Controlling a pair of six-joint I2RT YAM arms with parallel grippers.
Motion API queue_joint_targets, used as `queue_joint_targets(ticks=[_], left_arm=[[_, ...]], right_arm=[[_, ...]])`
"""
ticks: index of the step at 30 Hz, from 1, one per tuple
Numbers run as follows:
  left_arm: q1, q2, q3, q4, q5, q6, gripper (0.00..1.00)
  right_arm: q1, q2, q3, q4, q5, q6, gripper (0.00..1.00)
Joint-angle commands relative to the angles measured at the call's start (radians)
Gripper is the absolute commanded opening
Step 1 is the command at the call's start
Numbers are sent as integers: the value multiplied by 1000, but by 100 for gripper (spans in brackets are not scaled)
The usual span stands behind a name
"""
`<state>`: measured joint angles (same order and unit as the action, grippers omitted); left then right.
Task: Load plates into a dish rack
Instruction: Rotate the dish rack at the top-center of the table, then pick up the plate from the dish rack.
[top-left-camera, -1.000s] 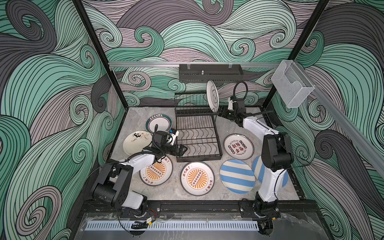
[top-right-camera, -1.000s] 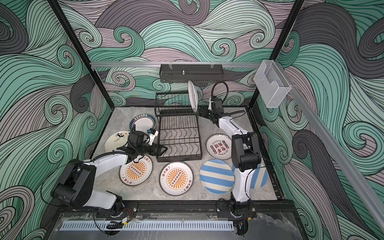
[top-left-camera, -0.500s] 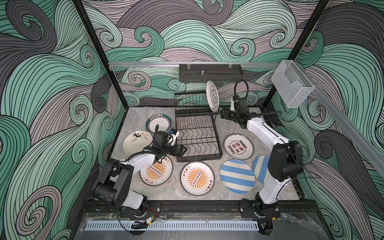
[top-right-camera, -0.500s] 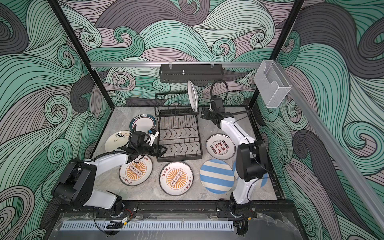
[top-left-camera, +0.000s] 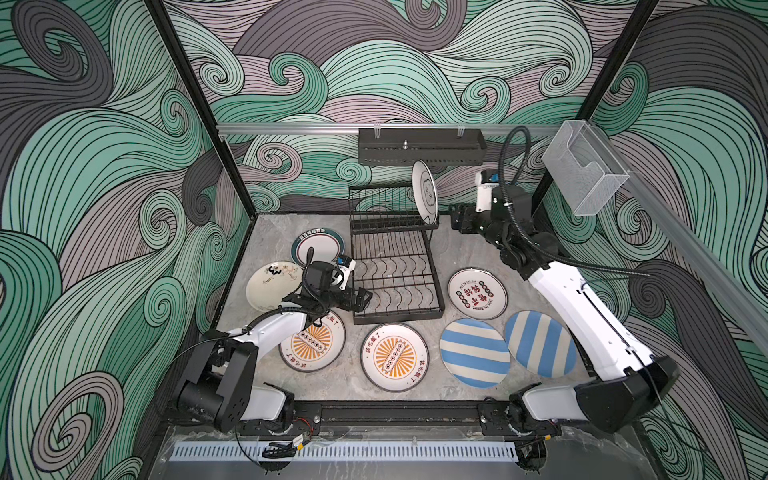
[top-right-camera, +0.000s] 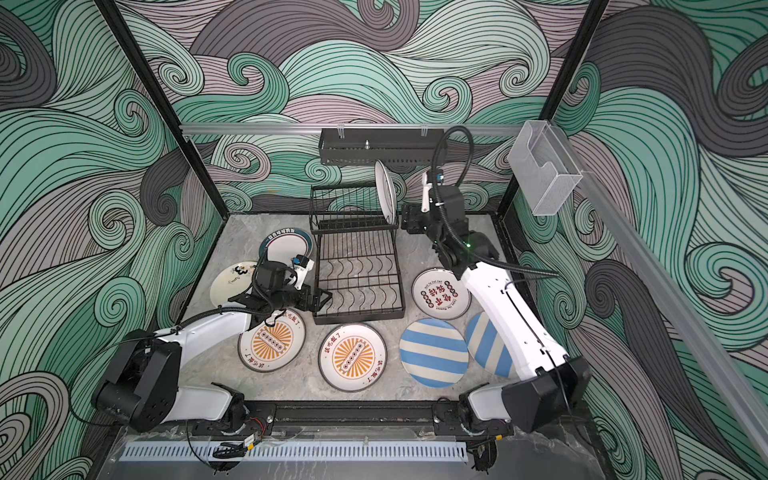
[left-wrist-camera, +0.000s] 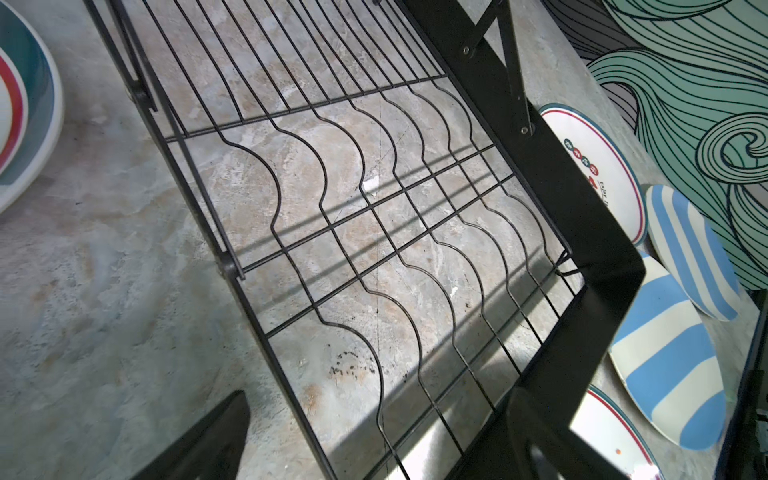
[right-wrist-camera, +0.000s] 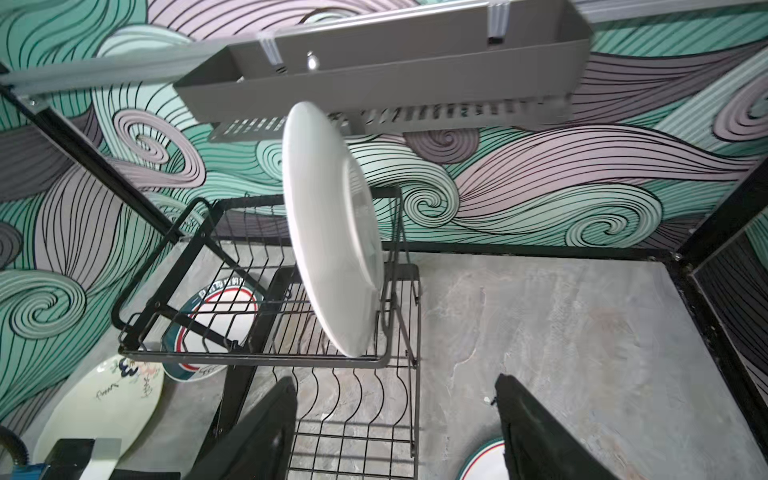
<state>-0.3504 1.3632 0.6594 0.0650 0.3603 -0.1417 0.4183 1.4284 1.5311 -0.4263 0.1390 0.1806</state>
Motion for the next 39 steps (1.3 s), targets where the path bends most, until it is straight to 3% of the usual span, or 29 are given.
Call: queue_joint_targets(ticks=[1, 10, 16, 25, 37, 39], left_arm=[[-5, -35, -15, -5, -31, 2, 99], [-4, -43, -19, -6, -40, -4, 99], [-4, -39, -22, 1, -29, -7, 99], [-4, -41, -24, 4, -24, -3, 99], [-5, -37, -28, 16, 3, -3, 99], [-6, -36, -29, 16, 4, -4, 99]], right_arm=[[17, 31, 32, -1, 47, -46, 75], [75, 112, 115, -5, 88, -91, 74], [98, 220, 216, -44, 151, -113, 66], [140, 357, 362, -130, 296, -151, 46], [172, 395, 456, -227, 447, -129, 2], [173, 397, 475, -240, 451, -124, 0]])
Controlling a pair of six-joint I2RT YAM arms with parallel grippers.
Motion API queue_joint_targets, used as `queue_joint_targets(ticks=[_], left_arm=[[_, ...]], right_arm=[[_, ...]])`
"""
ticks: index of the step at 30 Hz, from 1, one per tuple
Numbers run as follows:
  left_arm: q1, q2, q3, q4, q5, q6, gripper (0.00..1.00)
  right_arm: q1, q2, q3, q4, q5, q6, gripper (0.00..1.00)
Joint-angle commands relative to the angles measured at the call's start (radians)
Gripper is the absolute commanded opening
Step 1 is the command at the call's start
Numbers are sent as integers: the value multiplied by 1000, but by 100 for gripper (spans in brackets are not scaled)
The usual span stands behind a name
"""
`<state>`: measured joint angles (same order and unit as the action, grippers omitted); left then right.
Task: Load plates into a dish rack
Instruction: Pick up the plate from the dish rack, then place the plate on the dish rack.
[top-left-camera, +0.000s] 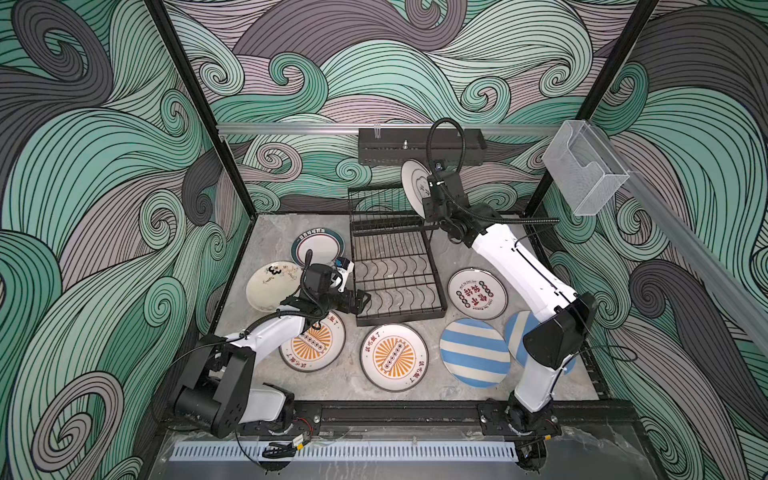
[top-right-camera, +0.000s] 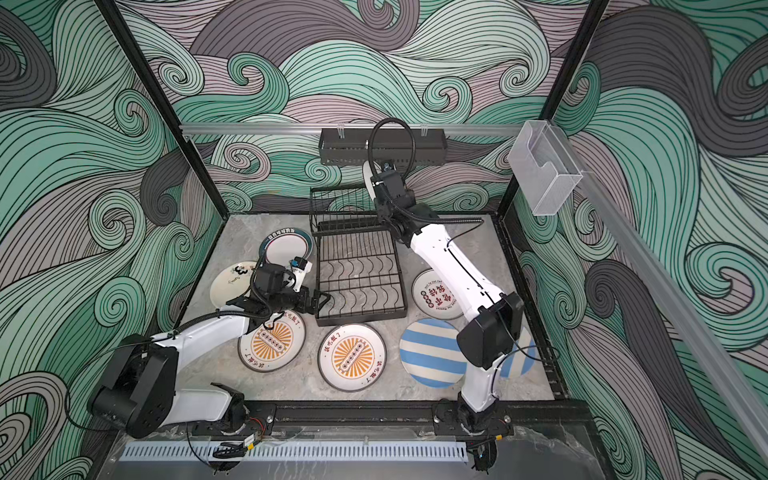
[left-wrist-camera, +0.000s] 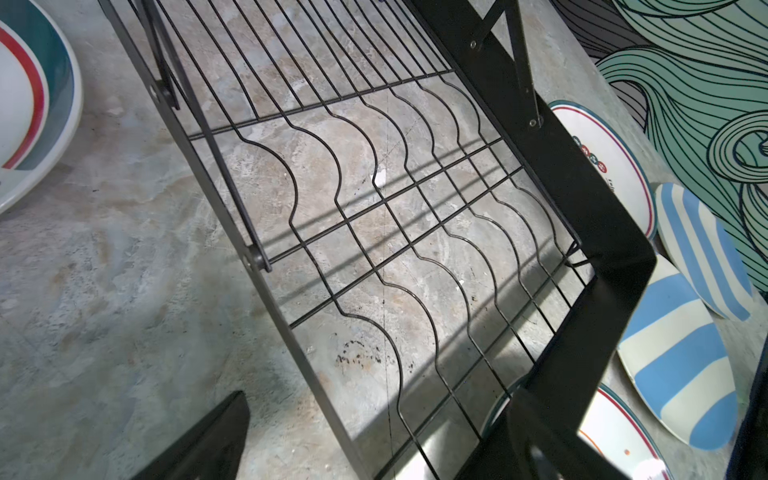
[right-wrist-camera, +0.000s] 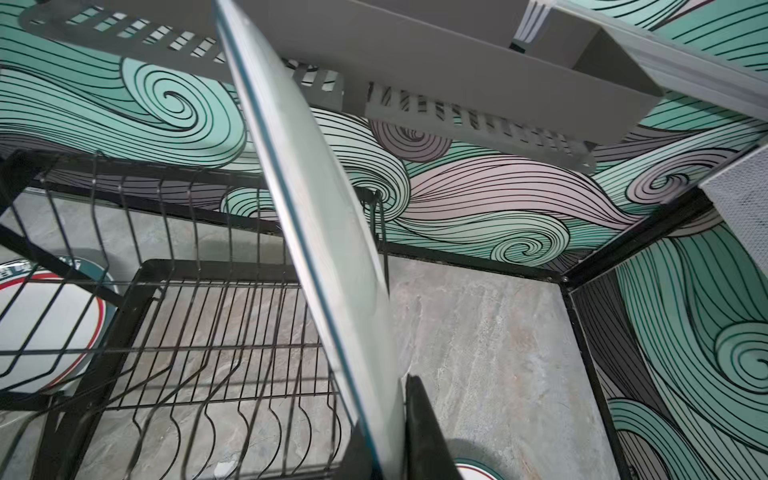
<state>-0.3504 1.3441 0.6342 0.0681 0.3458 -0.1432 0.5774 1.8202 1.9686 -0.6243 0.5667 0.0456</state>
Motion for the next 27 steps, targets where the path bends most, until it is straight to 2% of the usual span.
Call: queue_joint_targets(ticks=[1, 6, 12, 19, 27], left_arm=[[-6, -17, -3, 16, 21, -2, 99], [-6, -14, -3, 19, 28, -6, 99], [-6, -7, -4, 25, 30, -7, 99], [-7, -7, -3, 32, 48, -12, 99], [-7, -33, -13, 35, 48, -4, 99]], right_arm=[[16, 9, 47, -46, 28, 13, 0], [26, 26, 128, -83, 69, 22, 0], [42, 73, 267, -133, 200, -14, 0], [58, 137, 435, -262, 285, -15, 0], [61, 146, 421, -331, 341, 46, 0]])
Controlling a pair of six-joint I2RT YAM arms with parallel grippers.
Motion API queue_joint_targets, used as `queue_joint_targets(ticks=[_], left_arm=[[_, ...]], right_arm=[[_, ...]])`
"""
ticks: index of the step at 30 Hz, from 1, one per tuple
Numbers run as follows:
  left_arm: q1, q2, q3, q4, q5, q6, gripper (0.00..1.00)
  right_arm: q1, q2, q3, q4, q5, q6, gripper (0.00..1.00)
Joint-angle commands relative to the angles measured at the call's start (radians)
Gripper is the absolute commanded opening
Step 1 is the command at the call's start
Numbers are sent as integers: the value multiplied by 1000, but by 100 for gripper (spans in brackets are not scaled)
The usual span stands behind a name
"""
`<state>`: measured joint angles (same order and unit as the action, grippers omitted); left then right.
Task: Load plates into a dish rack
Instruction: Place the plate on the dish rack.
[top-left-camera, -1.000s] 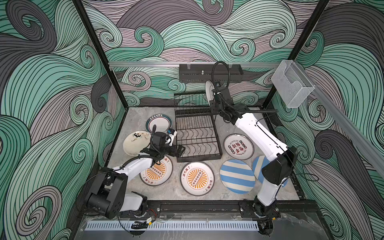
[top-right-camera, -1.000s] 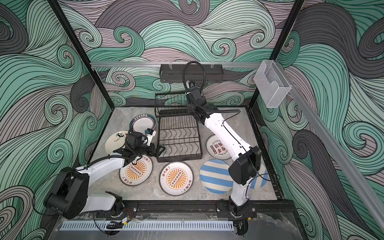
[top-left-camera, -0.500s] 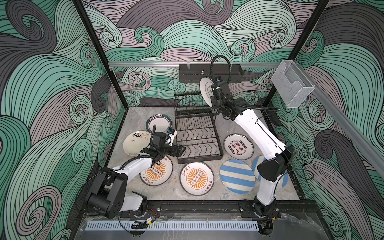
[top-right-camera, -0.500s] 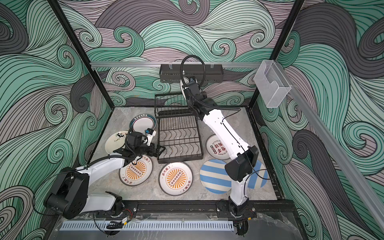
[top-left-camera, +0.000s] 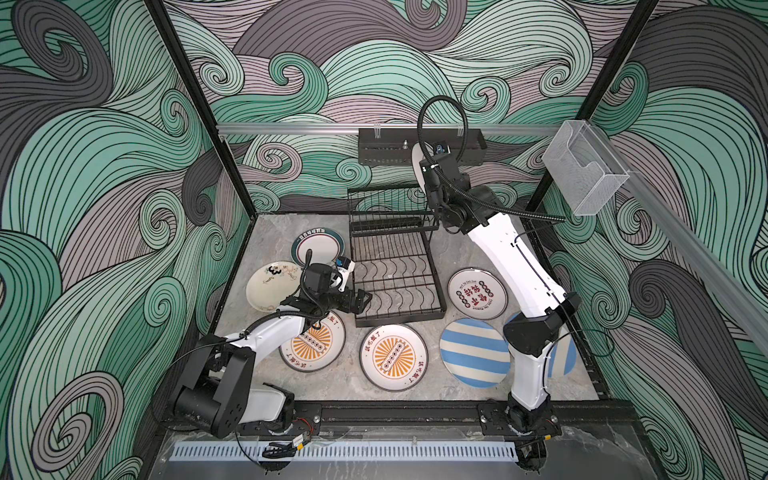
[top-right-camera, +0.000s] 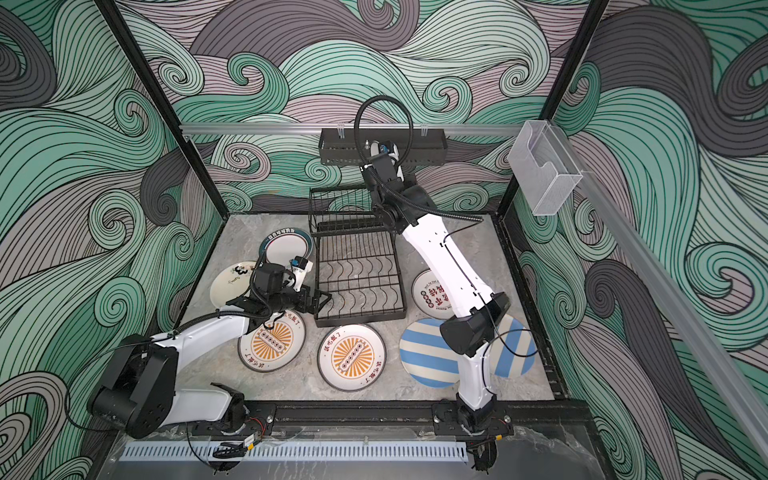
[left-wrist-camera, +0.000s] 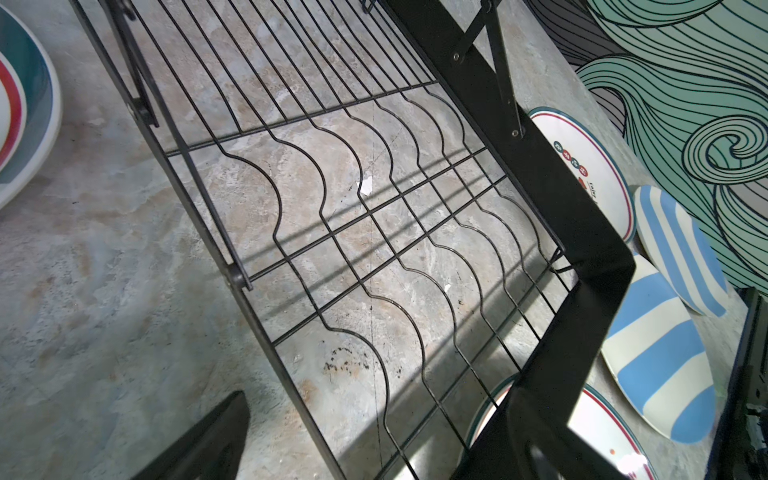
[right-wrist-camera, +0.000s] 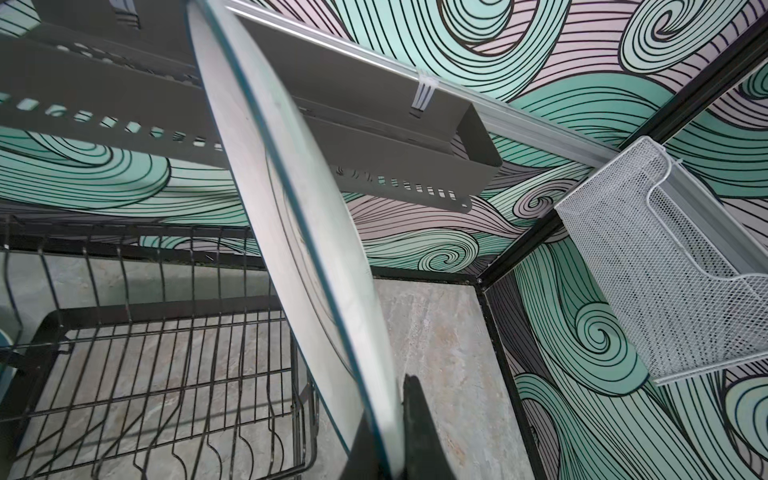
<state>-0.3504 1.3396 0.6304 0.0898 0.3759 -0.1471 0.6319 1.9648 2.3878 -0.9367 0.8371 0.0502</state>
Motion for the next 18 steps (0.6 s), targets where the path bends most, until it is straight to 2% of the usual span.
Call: queue_joint_targets(ticks=[1, 12, 18], left_arm=[[-7, -29, -10, 11, 22, 0, 99], [-13, -59, -23, 31, 41, -3, 99], [-12, -63, -24, 32, 34, -3, 99]], right_arm=[[6, 2, 0, -29, 73, 53, 0], [11, 36, 30, -73, 109, 103, 0], [11, 56, 55, -74, 40, 112, 0]])
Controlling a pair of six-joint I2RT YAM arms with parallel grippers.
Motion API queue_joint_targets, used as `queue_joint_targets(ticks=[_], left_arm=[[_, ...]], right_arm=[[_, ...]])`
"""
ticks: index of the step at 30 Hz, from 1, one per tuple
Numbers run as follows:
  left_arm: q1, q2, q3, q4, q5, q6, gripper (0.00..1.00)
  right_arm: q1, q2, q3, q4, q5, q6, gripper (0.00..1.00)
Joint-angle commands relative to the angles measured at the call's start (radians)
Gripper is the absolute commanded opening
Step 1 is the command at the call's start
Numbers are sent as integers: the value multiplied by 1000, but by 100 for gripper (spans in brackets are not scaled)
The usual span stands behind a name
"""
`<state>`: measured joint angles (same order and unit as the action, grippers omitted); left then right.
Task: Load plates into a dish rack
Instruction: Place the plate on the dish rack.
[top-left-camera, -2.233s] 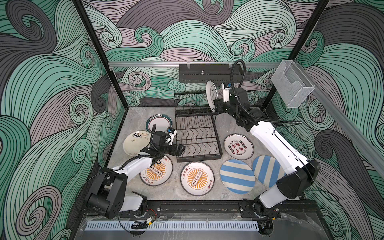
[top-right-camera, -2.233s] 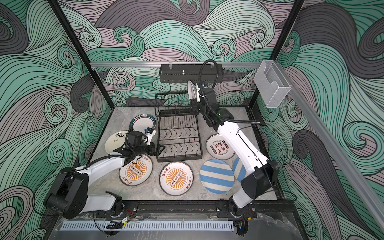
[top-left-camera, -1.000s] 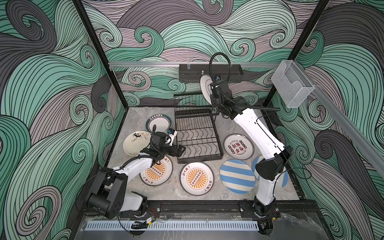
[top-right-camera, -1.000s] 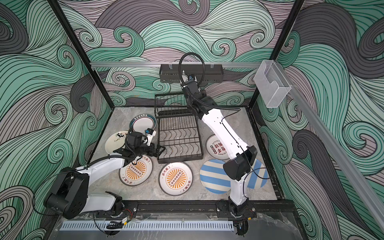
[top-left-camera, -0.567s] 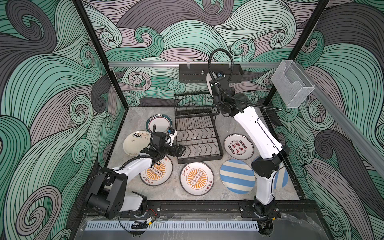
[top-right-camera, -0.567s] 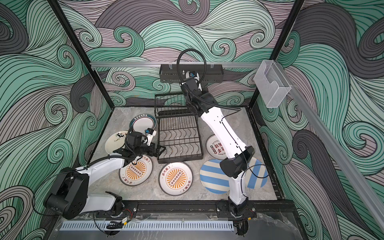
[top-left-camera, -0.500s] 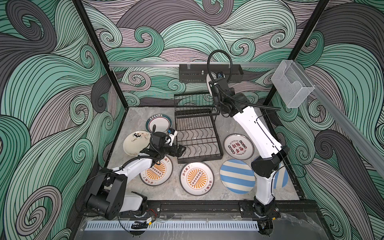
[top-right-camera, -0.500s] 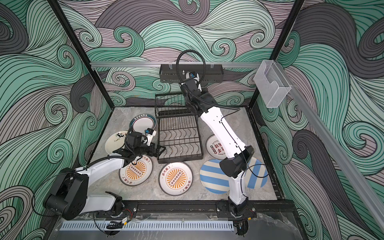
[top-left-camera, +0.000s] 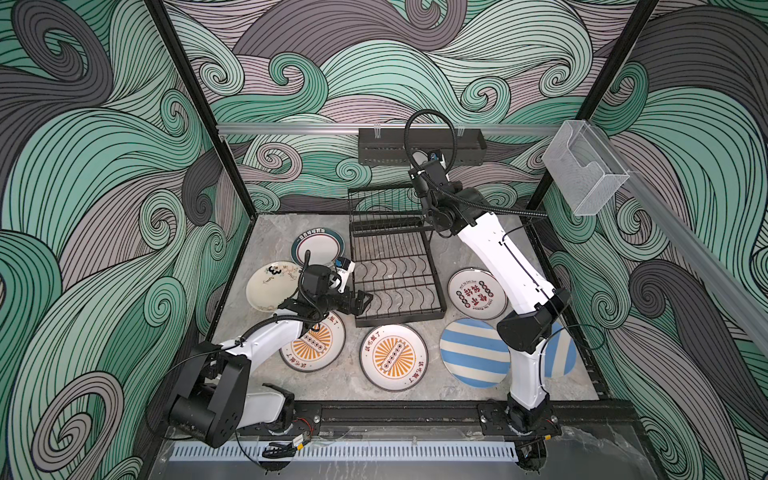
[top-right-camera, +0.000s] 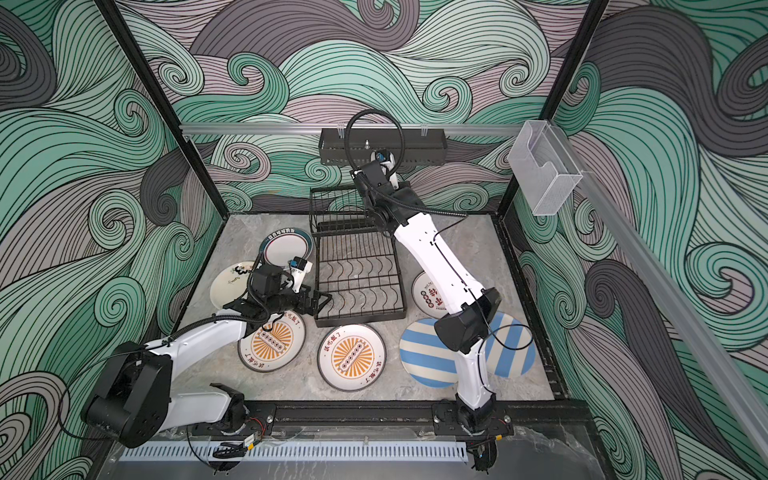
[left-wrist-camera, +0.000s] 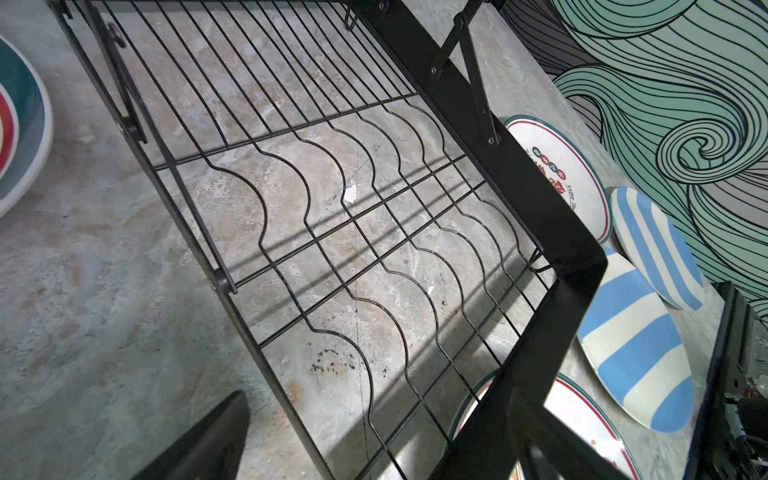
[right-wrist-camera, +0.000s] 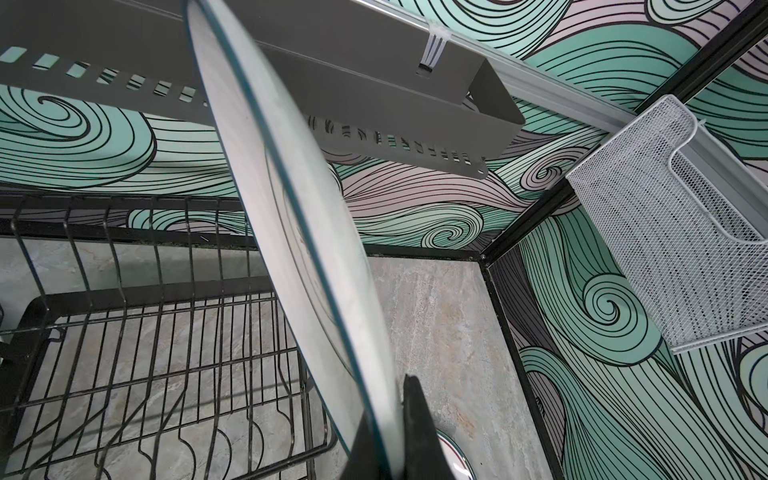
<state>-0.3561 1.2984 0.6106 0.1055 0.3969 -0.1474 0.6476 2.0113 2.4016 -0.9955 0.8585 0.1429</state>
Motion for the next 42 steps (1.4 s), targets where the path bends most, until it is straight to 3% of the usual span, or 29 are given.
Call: queue_joint_targets(ticks=[1, 8, 16, 23, 29, 33, 38, 42], left_arm=[[-6, -22, -5, 17, 11, -2, 99], [-7, -19, -9, 22, 10, -2, 99], [-6, -20, -9, 19, 8, 0, 99], [-6, -17, -10, 22, 8, 0, 99], [-6, -11, -9, 21, 5, 2, 99], [-7, -10, -10, 19, 2, 3, 99], [-6, -11, -10, 15, -2, 6, 99], [-7, -16, -10, 13, -3, 5, 99]], right_arm=[[-5, 15, 45, -16, 15, 21, 0], [-14, 44, 48, -17, 29, 38, 0], [-17, 48, 32, -15, -42, 62, 0], [-27, 41, 0, -15, -56, 68, 9], [-34, 37, -1, -15, -84, 61, 29], [-37, 20, -8, -15, -124, 64, 51], [-39, -54, -80, 26, -244, 55, 62], [-39, -197, -307, 197, -331, 25, 65]])
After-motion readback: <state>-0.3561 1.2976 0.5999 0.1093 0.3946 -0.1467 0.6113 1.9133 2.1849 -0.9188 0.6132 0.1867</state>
